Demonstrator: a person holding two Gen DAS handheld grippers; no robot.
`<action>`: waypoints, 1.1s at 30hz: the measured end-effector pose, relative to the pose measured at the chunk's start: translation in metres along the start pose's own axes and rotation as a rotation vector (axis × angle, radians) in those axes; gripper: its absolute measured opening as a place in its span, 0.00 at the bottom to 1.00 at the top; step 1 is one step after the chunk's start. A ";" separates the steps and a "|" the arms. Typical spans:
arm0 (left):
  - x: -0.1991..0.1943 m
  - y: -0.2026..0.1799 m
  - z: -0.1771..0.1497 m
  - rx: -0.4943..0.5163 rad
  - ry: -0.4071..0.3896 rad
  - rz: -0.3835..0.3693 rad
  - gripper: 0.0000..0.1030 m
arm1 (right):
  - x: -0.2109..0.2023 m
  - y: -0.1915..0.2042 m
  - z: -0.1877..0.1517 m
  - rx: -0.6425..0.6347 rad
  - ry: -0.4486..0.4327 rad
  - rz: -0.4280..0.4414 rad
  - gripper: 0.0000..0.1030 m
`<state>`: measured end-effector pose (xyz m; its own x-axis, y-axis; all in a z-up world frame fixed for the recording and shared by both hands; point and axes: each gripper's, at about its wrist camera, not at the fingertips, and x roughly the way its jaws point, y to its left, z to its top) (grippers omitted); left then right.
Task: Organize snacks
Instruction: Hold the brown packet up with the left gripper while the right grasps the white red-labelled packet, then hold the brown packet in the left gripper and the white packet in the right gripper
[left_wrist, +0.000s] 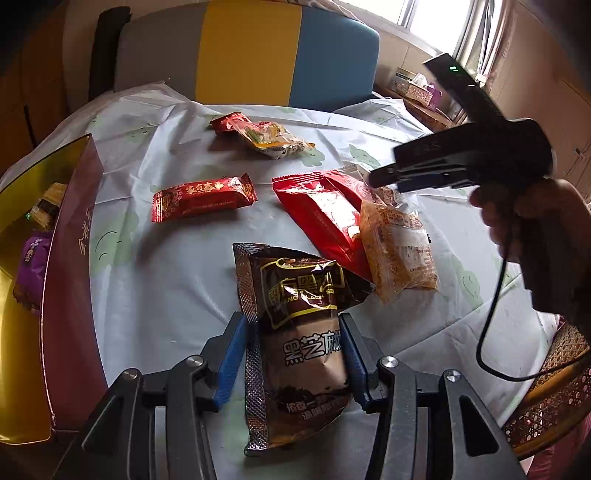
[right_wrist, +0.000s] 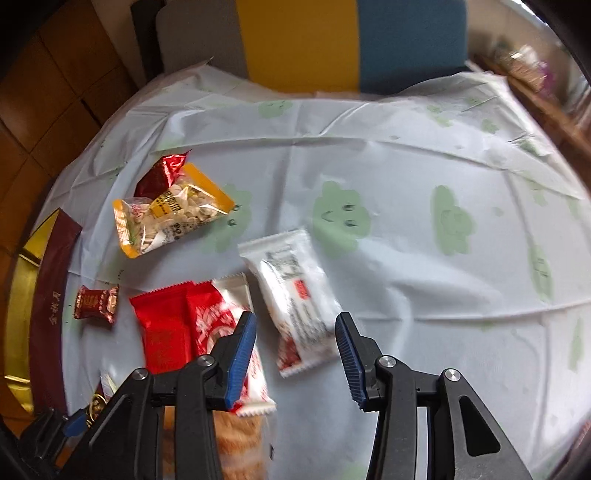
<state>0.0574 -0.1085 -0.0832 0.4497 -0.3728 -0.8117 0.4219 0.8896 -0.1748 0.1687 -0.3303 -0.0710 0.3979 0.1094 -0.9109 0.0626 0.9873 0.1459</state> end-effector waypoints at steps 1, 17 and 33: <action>0.000 0.000 0.000 0.000 0.001 -0.002 0.50 | 0.003 0.001 0.003 -0.014 -0.006 -0.027 0.50; 0.001 0.000 -0.003 -0.001 -0.015 -0.001 0.51 | -0.003 -0.002 -0.031 -0.164 0.112 -0.122 0.36; 0.001 -0.006 -0.002 0.022 -0.019 0.046 0.51 | -0.005 -0.008 -0.038 -0.189 0.035 -0.118 0.37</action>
<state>0.0537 -0.1132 -0.0841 0.4843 -0.3365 -0.8076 0.4170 0.9003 -0.1251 0.1316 -0.3347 -0.0820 0.3660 -0.0075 -0.9306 -0.0669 0.9972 -0.0343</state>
